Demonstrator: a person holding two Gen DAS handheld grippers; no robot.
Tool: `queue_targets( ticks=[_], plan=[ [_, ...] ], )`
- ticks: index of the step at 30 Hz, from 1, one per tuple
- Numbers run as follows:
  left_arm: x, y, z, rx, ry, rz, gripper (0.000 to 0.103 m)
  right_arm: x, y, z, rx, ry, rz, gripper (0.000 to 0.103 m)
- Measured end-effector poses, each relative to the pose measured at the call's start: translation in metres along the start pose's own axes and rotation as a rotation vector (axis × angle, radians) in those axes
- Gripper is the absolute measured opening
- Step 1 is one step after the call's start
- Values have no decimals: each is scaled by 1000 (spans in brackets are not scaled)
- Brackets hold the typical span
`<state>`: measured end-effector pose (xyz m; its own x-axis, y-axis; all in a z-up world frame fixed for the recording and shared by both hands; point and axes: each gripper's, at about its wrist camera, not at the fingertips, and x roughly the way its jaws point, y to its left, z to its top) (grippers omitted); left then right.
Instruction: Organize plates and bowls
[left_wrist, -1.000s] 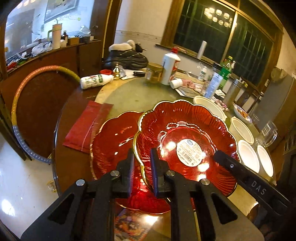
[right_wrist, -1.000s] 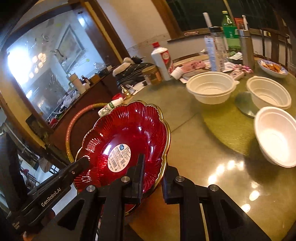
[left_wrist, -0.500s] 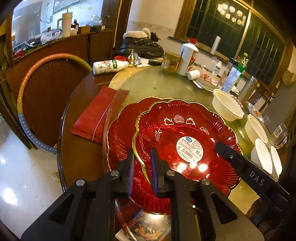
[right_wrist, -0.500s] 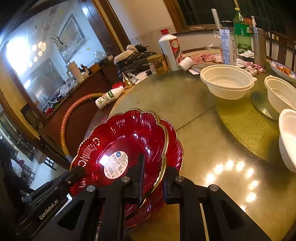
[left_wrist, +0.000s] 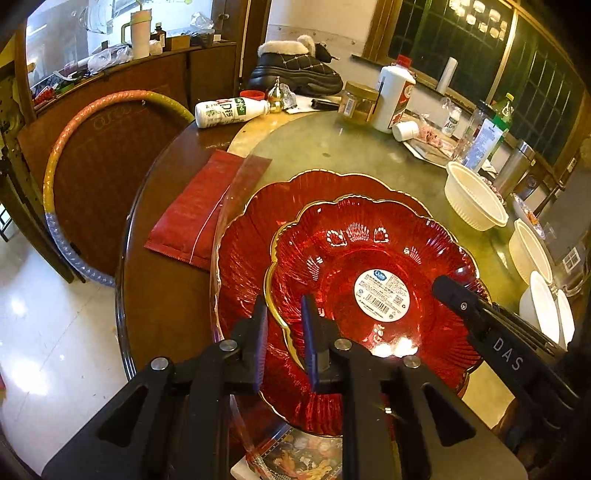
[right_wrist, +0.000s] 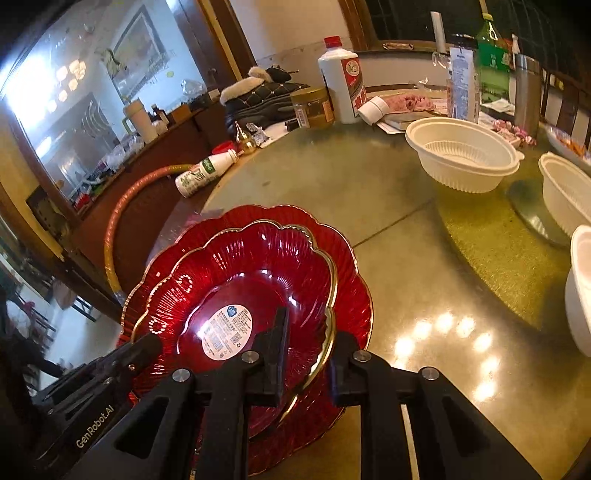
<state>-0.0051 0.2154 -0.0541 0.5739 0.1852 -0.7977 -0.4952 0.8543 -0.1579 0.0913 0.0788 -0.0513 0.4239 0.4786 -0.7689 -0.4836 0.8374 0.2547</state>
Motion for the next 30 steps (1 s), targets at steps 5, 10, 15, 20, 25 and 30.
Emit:
queue_targets(
  ticks=[5,10,15,20,25,30],
  plan=[
    [0,1,1,-12,18,2,16,1,6,1,-31,10,-41,21],
    [1,0,1,-16,27,10,16,1,13,2,-77,15,-92,24],
    [1,1,1,-33,40,16,16,3,17,4,-106,46,-107,29],
    [1,2,1,-45,46,25,16,6,27,4,-160,82,-119,43],
    [-8,3,3,-56,38,4,29,4,35,4,-199,98,-147,65],
    [-27,12,8,-122,-7,-33,56,-9,32,11,-207,76,-168,70]
  ],
)
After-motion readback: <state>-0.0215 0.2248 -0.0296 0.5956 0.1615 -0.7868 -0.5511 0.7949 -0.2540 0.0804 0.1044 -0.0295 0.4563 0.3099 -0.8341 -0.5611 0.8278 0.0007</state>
